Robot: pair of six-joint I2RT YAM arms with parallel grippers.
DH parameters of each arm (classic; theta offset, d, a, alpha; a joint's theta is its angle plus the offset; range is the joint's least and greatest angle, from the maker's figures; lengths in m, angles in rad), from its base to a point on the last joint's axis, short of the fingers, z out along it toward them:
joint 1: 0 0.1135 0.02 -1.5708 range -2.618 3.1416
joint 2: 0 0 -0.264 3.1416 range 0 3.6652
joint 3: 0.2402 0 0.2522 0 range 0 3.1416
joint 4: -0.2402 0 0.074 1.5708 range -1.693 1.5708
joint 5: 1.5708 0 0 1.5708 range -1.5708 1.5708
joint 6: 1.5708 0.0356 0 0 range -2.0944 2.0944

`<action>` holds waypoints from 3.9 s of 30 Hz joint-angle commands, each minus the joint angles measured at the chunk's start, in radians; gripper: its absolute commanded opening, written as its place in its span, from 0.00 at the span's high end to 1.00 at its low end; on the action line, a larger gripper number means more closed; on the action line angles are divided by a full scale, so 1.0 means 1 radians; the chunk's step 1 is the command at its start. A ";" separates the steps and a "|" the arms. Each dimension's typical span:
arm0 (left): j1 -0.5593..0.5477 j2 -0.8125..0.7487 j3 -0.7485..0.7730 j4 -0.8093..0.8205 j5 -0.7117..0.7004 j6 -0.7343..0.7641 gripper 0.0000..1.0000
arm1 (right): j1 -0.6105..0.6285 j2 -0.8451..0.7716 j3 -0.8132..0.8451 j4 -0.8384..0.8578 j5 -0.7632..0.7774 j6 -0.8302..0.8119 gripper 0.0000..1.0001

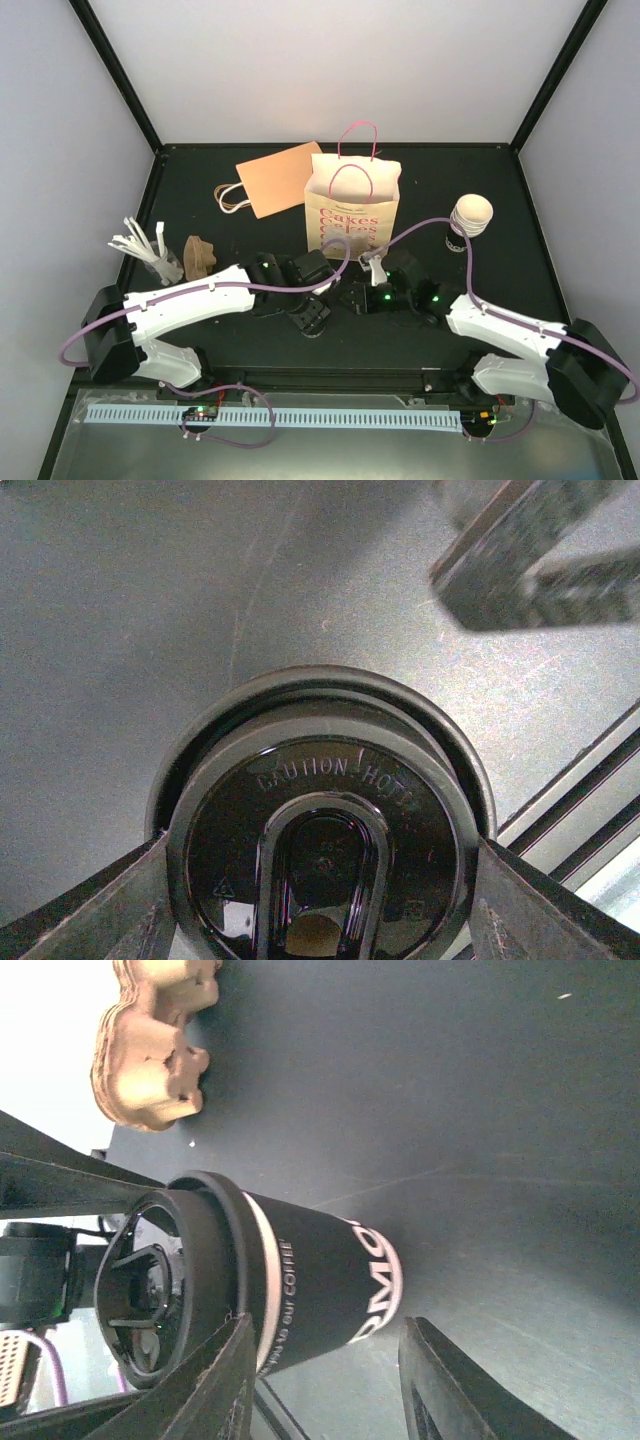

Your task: Pack the takeout coffee

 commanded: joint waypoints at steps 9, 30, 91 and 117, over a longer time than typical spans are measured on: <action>-0.004 0.095 0.138 -0.042 -0.025 0.012 0.33 | -0.081 -0.196 0.037 -0.296 0.178 -0.114 0.56; -0.004 0.313 0.321 -0.046 -0.009 0.034 0.22 | -0.089 -0.348 0.055 -0.460 0.293 -0.158 0.55; 0.603 -0.493 -0.129 0.124 0.210 -0.031 0.01 | 0.278 0.396 0.742 -0.887 0.563 -0.367 0.07; 0.625 -0.546 -0.133 0.123 0.172 -0.015 0.01 | 0.288 0.329 0.761 -0.895 0.615 -0.362 0.23</action>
